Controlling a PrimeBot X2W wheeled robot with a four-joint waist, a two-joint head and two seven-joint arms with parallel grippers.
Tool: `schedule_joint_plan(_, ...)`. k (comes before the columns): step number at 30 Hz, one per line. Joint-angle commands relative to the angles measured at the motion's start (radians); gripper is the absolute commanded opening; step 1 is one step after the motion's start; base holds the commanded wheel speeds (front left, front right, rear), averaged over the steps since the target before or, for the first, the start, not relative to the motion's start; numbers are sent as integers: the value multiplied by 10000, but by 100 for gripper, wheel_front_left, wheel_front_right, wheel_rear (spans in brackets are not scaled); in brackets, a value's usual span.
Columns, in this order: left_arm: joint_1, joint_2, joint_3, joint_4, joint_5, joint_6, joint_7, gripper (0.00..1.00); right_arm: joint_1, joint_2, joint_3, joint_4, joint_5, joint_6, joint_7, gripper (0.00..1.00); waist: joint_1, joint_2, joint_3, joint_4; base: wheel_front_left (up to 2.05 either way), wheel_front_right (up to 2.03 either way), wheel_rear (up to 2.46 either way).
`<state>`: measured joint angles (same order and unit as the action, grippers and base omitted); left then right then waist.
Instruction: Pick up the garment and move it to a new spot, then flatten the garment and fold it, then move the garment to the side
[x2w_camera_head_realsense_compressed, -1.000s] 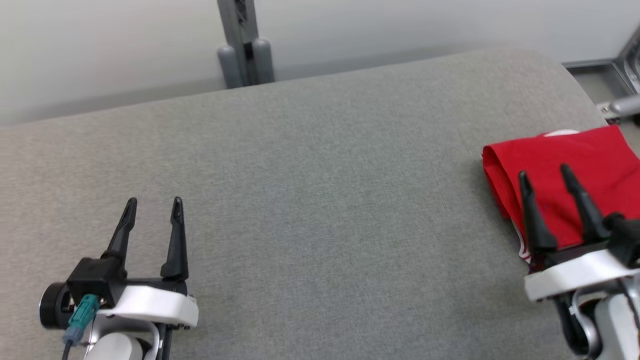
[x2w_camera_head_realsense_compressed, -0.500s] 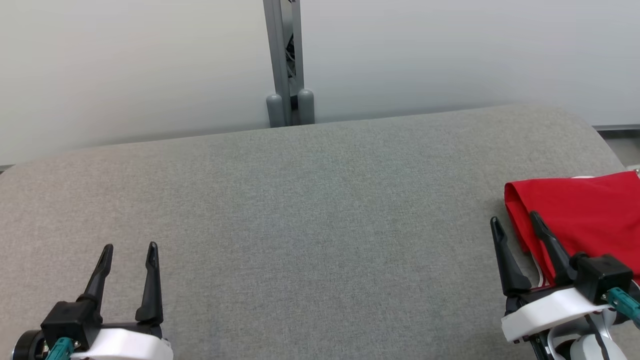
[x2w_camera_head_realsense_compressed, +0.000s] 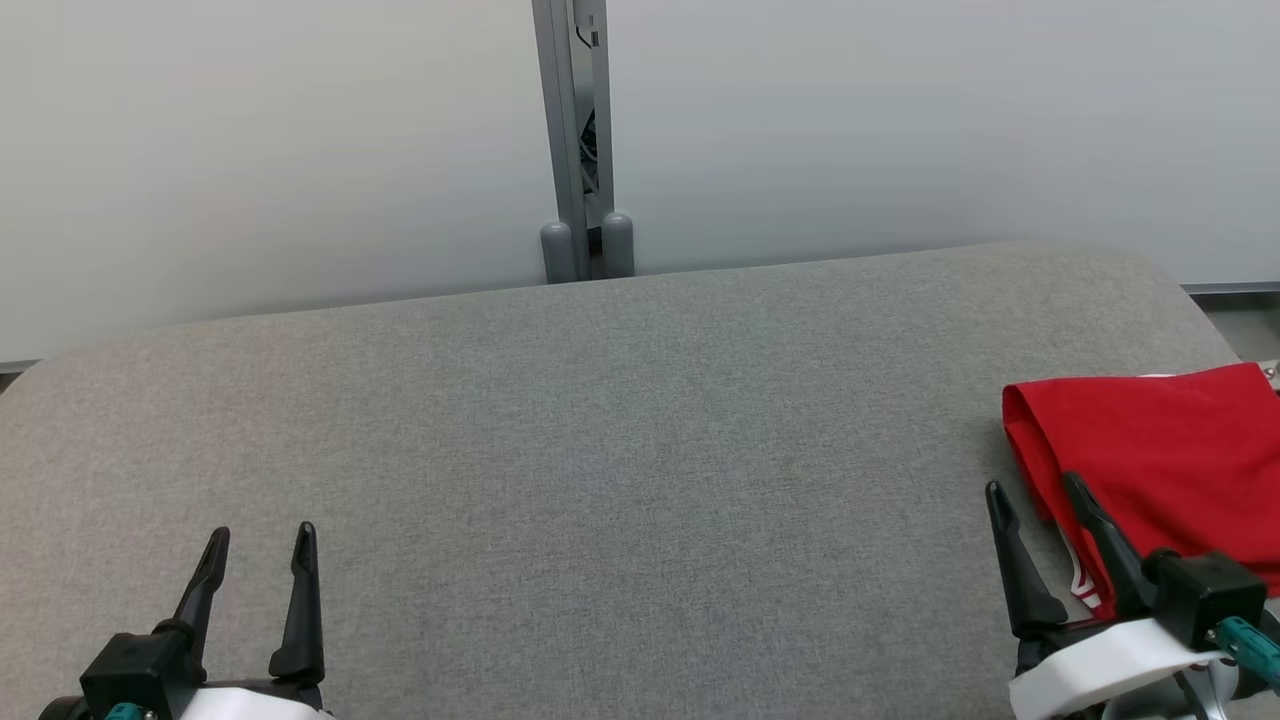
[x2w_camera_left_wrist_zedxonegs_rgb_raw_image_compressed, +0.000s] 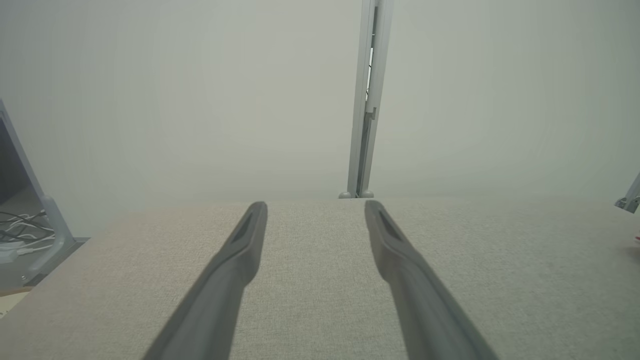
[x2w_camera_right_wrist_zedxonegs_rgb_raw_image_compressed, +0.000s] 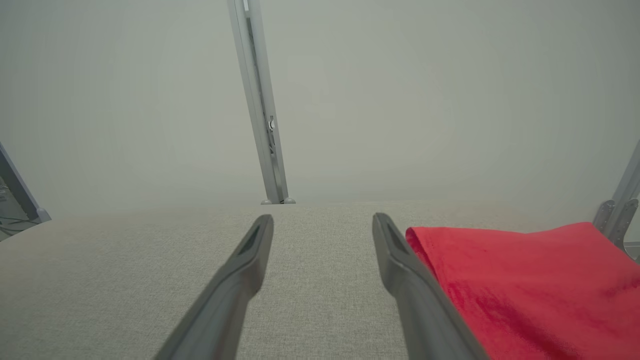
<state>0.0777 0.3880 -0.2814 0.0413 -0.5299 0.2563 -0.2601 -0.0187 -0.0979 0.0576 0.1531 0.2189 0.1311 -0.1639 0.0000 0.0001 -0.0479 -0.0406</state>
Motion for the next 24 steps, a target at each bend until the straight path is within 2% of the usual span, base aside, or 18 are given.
schedule_joint_plan(1, 70, -3, 54, 21, -15, -30, -37, 100, 86, -7, -35, -23, -4, -6, 51, 100, 0, -1, -10, -4, 0, 0, 0)
schedule_joint_plan(24, -81, -10, -58, 212, 49, -29, -38, 100, 121, 107, -37, -172, 87, -6, 136, 100, 0, -1, -4, 131, 0, 0, 0)
